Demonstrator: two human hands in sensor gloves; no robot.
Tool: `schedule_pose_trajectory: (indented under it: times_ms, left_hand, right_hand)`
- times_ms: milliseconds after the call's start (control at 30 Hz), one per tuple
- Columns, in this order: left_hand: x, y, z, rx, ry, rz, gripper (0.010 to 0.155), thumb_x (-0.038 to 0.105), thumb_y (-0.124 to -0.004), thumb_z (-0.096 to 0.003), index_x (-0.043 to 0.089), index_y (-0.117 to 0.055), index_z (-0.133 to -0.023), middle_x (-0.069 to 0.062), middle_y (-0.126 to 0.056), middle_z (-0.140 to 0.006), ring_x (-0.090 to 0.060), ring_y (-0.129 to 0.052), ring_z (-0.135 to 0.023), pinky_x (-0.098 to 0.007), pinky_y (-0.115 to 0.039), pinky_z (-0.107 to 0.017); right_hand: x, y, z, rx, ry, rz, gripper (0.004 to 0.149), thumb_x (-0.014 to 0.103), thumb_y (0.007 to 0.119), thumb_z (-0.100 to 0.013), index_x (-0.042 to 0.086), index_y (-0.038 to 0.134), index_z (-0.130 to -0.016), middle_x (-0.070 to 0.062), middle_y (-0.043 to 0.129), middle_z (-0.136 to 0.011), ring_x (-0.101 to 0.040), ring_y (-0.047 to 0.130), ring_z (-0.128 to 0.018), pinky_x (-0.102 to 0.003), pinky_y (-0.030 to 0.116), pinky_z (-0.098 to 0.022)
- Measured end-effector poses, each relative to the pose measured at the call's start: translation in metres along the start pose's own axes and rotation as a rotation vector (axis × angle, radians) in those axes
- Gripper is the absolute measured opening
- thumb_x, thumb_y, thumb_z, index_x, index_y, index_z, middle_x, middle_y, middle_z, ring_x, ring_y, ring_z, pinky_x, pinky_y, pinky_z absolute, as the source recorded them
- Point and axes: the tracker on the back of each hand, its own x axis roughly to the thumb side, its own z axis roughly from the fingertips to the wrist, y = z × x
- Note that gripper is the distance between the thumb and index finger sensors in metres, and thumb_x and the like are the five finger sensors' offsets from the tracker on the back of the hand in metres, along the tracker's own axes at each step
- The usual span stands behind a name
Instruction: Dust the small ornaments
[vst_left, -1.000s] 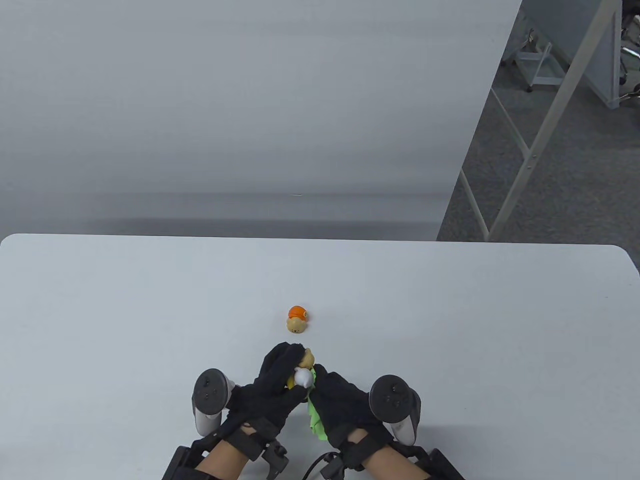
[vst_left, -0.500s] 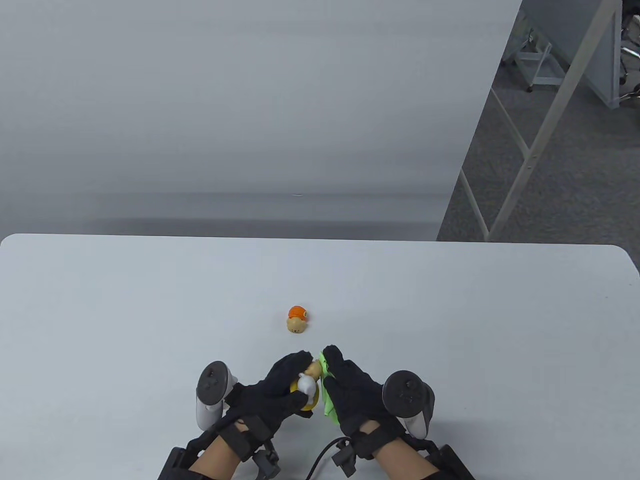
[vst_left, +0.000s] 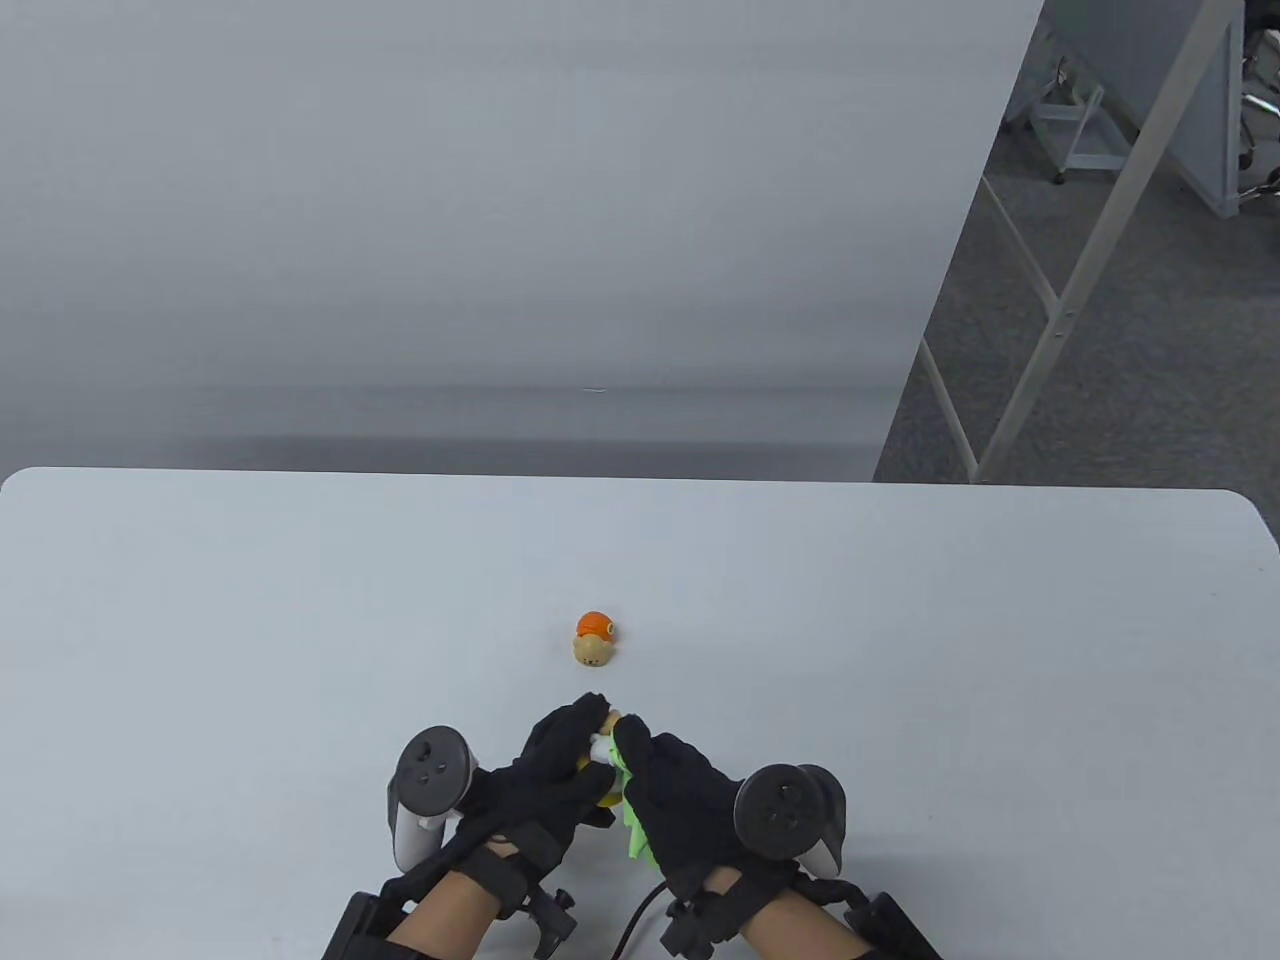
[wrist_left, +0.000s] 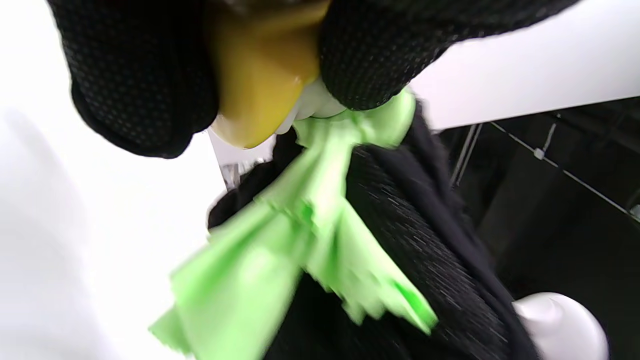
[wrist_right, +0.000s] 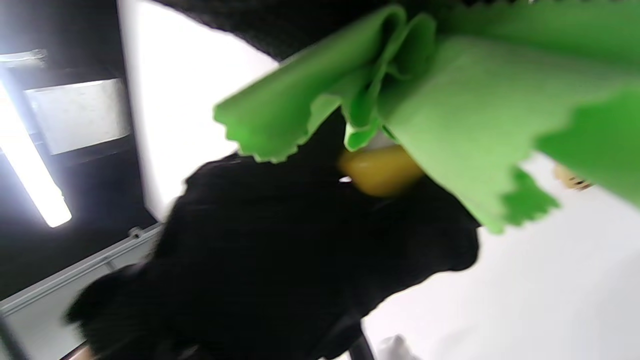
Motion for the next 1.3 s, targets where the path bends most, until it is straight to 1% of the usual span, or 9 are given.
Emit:
schedule_pose_trajectory:
  times_ms: [167, 267, 400, 833, 933, 1000, 1067, 1167, 1300]
  left_hand:
    - [-0.005, 0.009, 0.0, -0.057, -0.042, 0.173, 0.072, 0.03, -0.079, -0.0544, 0.003, -0.048, -0.113, -0.041, -0.031, -0.111, -0.06, -0.091, -0.071, -0.058, -0.093, -0.046]
    - [-0.003, 0.006, -0.002, -0.151, -0.064, 0.237, 0.072, 0.029, -0.079, -0.0549, 0.004, -0.047, -0.114, -0.041, -0.03, -0.112, -0.062, -0.09, -0.073, -0.059, -0.092, -0.047]
    - [0.0, -0.009, -0.005, -0.306, -0.035, 0.293, 0.068, 0.03, -0.07, -0.0579, 0.003, -0.044, -0.115, -0.042, -0.026, -0.112, -0.064, -0.086, -0.076, -0.062, -0.089, -0.05]
    - [0.0, 0.001, -0.002, -0.093, 0.002, 0.172, 0.07, 0.03, -0.074, -0.0557, 0.002, -0.048, -0.115, -0.04, -0.03, -0.112, -0.064, -0.089, -0.074, -0.061, -0.092, -0.047]
    - [-0.003, 0.008, -0.001, -0.051, 0.013, 0.139, 0.078, 0.031, -0.075, -0.0554, -0.002, -0.035, -0.115, -0.041, -0.024, -0.11, -0.064, -0.087, -0.076, -0.061, -0.091, -0.049]
    - [-0.007, 0.014, -0.001, -0.063, 0.024, 0.205, 0.09, 0.032, -0.082, -0.0559, -0.005, -0.024, -0.113, -0.041, -0.022, -0.108, -0.063, -0.085, -0.078, -0.061, -0.09, -0.051]
    - [-0.009, 0.021, 0.0, -0.06, 0.026, 0.255, 0.093, 0.032, -0.088, -0.0551, -0.004, -0.024, -0.113, -0.037, -0.028, -0.105, -0.06, -0.085, -0.079, -0.059, -0.091, -0.051]
    - [-0.007, 0.021, -0.003, -0.121, -0.009, 0.277, 0.085, 0.034, -0.094, -0.0519, -0.002, -0.048, -0.113, -0.032, -0.038, -0.104, -0.057, -0.089, -0.076, -0.056, -0.094, -0.048]
    - [-0.004, 0.017, -0.004, -0.133, -0.048, 0.175, 0.085, 0.037, -0.1, -0.0472, 0.003, -0.052, -0.108, -0.033, -0.042, -0.108, -0.051, -0.094, -0.073, -0.051, -0.098, -0.043]
  right_hand:
    - [-0.011, -0.01, 0.002, -0.093, 0.075, -0.059, 0.049, 0.01, 0.077, -0.055, -0.003, 0.063, -0.1, -0.043, 0.082, -0.078, -0.052, 0.091, -0.054, -0.075, 0.075, -0.047]
    - [-0.019, -0.016, 0.003, -0.15, 0.117, -0.024, 0.049, 0.01, 0.076, -0.055, -0.003, 0.062, -0.101, -0.043, 0.082, -0.078, -0.052, 0.09, -0.054, -0.075, 0.076, -0.047]
    - [-0.022, -0.013, 0.002, -0.123, 0.185, -0.032, 0.049, 0.01, 0.076, -0.055, -0.004, 0.062, -0.1, -0.043, 0.083, -0.077, -0.052, 0.091, -0.053, -0.075, 0.077, -0.045]
    - [0.004, -0.001, 0.001, -0.031, 0.024, 0.04, 0.049, 0.01, 0.077, -0.055, -0.002, 0.062, -0.1, -0.044, 0.083, -0.076, -0.051, 0.091, -0.052, -0.075, 0.077, -0.045]
    - [0.01, 0.003, -0.001, 0.036, -0.063, 0.022, 0.048, 0.011, 0.078, -0.055, 0.004, 0.065, -0.101, -0.043, 0.082, -0.078, -0.052, 0.091, -0.054, -0.075, 0.076, -0.047]
    - [0.008, -0.001, 0.0, 0.005, -0.056, 0.017, 0.049, 0.011, 0.078, -0.055, 0.002, 0.064, -0.101, -0.042, 0.083, -0.079, -0.051, 0.091, -0.055, -0.075, 0.077, -0.047]
    - [0.001, -0.007, 0.002, -0.036, -0.001, -0.05, 0.051, 0.011, 0.077, -0.055, -0.003, 0.061, -0.101, -0.042, 0.082, -0.078, -0.051, 0.091, -0.055, -0.074, 0.077, -0.047]
    - [-0.012, -0.008, 0.004, -0.037, 0.109, -0.096, 0.052, 0.012, 0.077, -0.055, -0.006, 0.06, -0.101, -0.043, 0.083, -0.077, -0.051, 0.092, -0.053, -0.074, 0.077, -0.046]
    - [-0.018, -0.003, 0.006, -0.009, 0.211, -0.135, 0.051, 0.011, 0.077, -0.055, -0.006, 0.063, -0.1, -0.043, 0.083, -0.077, -0.051, 0.091, -0.053, -0.075, 0.077, -0.045]
